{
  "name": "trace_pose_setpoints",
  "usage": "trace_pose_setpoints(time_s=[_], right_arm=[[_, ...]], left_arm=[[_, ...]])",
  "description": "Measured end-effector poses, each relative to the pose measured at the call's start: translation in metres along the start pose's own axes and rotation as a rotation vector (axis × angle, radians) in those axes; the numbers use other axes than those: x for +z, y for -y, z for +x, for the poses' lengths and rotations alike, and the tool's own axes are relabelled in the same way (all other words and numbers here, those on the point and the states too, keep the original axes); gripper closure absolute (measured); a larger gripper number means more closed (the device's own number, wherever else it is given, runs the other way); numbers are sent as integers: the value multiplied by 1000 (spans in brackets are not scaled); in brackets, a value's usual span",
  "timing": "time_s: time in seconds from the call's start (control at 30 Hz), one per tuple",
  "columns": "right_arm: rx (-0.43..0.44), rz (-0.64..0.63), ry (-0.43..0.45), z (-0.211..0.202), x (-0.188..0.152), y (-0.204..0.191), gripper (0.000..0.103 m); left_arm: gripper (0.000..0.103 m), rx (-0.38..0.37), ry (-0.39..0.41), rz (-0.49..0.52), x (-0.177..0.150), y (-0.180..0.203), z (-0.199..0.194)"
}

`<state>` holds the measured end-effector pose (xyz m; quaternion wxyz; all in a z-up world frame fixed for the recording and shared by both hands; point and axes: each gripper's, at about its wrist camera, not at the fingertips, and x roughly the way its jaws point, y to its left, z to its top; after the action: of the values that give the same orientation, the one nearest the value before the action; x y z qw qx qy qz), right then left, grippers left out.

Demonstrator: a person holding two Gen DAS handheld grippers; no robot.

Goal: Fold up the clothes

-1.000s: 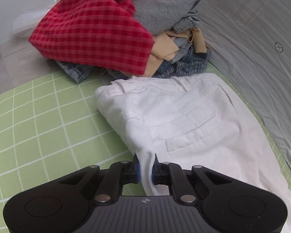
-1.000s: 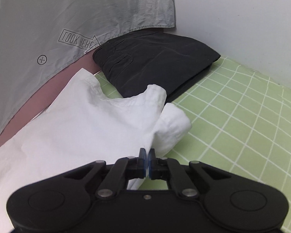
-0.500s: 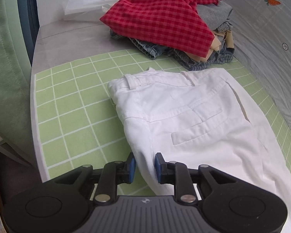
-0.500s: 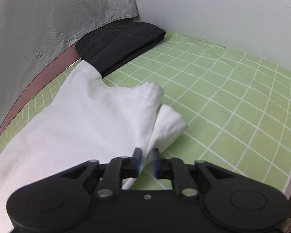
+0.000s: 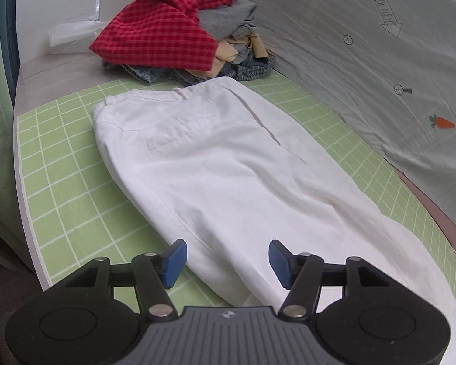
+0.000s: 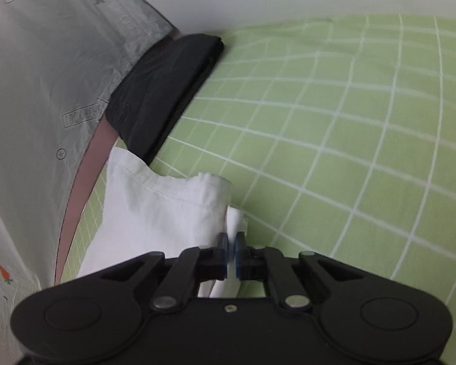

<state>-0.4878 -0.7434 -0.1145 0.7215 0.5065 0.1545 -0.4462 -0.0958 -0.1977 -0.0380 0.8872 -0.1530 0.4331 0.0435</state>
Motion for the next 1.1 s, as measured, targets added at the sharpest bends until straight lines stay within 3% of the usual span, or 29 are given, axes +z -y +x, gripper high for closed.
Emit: trace_pose_setpoints(time_s=[0.07, 0.23, 0.3, 0.33, 0.37, 0.4, 0.5, 0.6, 0.67, 0.73, 0.8, 0.83, 0.87, 1.1], right_arm=[[19, -66, 32, -11, 10, -5, 99], [-152, -303, -49, 16, 2, -8, 96], [-239, -390, 18, 9, -2, -18, 65], [-292, -417, 65, 5, -3, -23, 40], [-304, -434, 102, 1, -3, -26, 26], [-274, -438, 119, -2, -2, -27, 25], [-154, -420, 89, -2, 0, -30, 25], [-109, -455, 56, 12, -10, -40, 28], [-116, -446, 19, 26, -16, -44, 45], [-132, -406, 1, 36, -17, -43, 49], [-115, -377, -8, 38, -13, -42, 69], [-98, -368, -14, 39, -11, -42, 91], [-79, -355, -14, 37, -9, -43, 98], [59, -314, 170, -59, 6, -68, 101]], left_arm=[[42, 1, -12, 15, -9, 8, -2], [41, 31, -51, 31, -30, 17, -6], [37, 35, -57, 36, -37, 18, -9], [34, 36, -58, 40, -39, 19, -10], [30, 39, -60, 47, -41, 19, -11], [28, 42, -63, 54, -42, 20, -12], [28, 52, -71, 75, -47, 23, -15], [27, 62, -79, 96, -51, 25, -18], [26, 71, -79, 111, -51, 25, -20], [25, 80, -75, 123, -49, 25, -21], [24, 82, -72, 121, -46, 22, -21], [24, 82, -72, 118, -44, 21, -21], [24, 82, -71, 114, -43, 19, -20], [24, 88, -47, 55, -22, -6, -17]])
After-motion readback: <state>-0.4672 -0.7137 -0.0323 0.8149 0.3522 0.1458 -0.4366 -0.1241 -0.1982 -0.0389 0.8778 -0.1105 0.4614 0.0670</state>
